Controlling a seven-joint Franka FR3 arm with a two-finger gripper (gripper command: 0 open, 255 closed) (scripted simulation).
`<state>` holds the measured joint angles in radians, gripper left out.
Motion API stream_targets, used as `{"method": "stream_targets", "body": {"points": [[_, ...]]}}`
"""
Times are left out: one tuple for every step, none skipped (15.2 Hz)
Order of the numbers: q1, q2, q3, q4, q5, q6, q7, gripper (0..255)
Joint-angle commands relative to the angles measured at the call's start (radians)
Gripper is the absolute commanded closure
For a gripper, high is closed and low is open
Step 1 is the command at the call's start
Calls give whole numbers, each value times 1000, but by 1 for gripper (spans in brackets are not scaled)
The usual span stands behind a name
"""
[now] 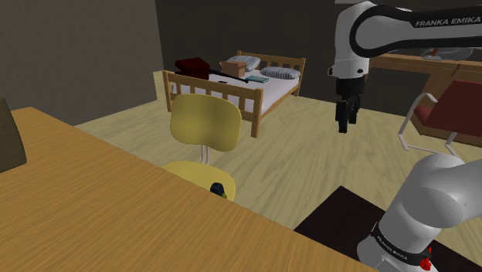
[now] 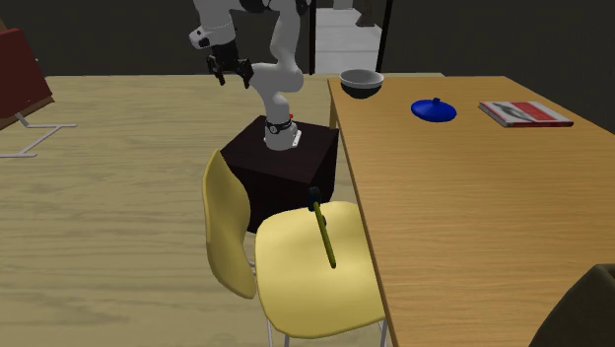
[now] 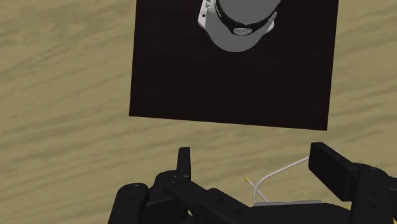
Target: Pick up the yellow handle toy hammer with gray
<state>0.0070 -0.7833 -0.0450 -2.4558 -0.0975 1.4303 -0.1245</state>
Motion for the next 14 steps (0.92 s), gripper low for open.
{"method": "stream_targets", "body": {"points": [[0,0,0,0,0,0,0,0],[10,25,11,-1,12,26,8,0],[20,50,22,0,23,52,15,0],[30,76,32,2,34,77,22,0],[39,103,43,5,44,102,28,0],[49,131,54,9,54,127,35,0],[58,159,65,14,63,151,41,0],[68,188,75,20,72,175,47,0],[76,218,86,28,81,199,53,0],[85,248,96,36,88,222,59,0],[94,278,107,46,95,244,65,0],[102,309,117,57,102,266,70,0],[110,340,128,69,107,287,76,0],[117,372,138,82,112,307,81,0]]}}
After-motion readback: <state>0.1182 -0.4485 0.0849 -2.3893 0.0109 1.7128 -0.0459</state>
